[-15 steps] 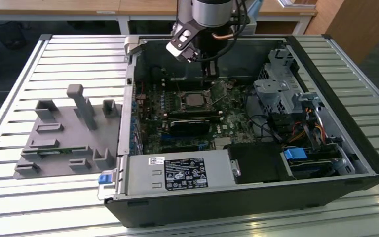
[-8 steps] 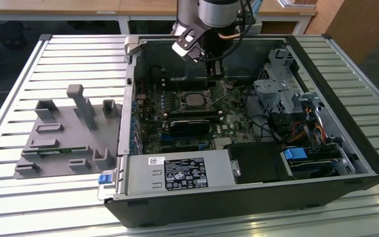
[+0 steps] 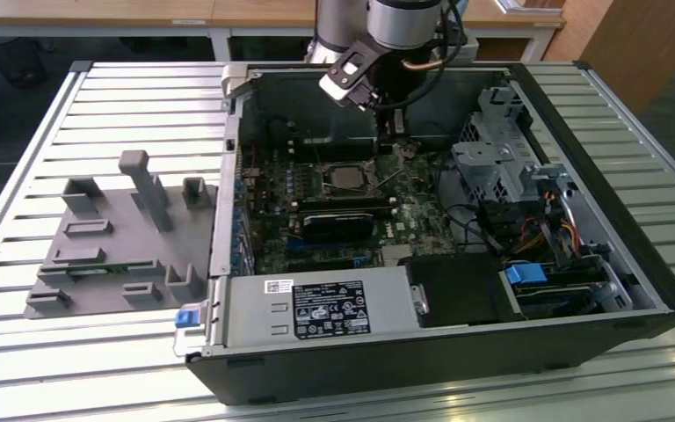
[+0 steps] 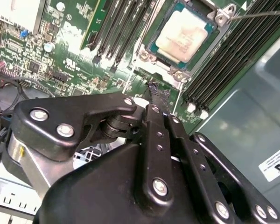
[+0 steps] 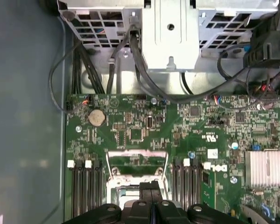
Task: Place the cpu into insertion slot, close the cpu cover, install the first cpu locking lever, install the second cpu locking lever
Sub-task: 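Close the cpu cover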
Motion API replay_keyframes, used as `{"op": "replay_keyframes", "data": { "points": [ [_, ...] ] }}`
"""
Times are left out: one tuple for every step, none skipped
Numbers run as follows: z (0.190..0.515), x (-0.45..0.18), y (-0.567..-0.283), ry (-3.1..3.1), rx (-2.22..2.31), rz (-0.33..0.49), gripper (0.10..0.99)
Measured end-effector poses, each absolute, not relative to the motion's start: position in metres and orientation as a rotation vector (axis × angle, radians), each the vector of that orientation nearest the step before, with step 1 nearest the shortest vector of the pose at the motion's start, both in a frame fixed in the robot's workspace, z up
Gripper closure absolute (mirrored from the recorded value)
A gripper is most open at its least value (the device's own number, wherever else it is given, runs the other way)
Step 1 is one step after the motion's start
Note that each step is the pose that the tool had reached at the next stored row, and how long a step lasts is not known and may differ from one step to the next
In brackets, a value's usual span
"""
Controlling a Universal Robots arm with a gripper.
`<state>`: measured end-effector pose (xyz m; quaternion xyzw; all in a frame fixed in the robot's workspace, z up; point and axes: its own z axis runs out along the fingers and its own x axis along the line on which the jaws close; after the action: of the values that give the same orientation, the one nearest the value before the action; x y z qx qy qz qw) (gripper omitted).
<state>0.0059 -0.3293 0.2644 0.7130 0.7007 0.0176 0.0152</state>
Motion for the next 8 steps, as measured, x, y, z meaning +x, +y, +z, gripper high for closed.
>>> {"op": "replay_keyframes", "data": {
  "points": [
    [0.2642,0.0075,-0.3293,2.181,2.219,0.054,0.980],
    [0.2639,0.0092,-0.3292,2.182,2.220,0.053,0.980],
    [0.2637,0.0108,-0.3291,2.182,2.220,0.052,0.980],
    [0.2636,0.0122,-0.3291,2.184,2.219,0.051,0.980],
    [0.2635,0.0137,-0.3291,2.187,2.216,0.051,0.980],
    [0.2634,0.0150,-0.3290,2.191,2.213,0.051,0.980],
    [0.2632,0.0162,-0.3289,2.195,2.210,0.050,0.980],
    [0.2629,0.0173,-0.3288,2.198,2.207,0.050,0.980]
  ]
}}
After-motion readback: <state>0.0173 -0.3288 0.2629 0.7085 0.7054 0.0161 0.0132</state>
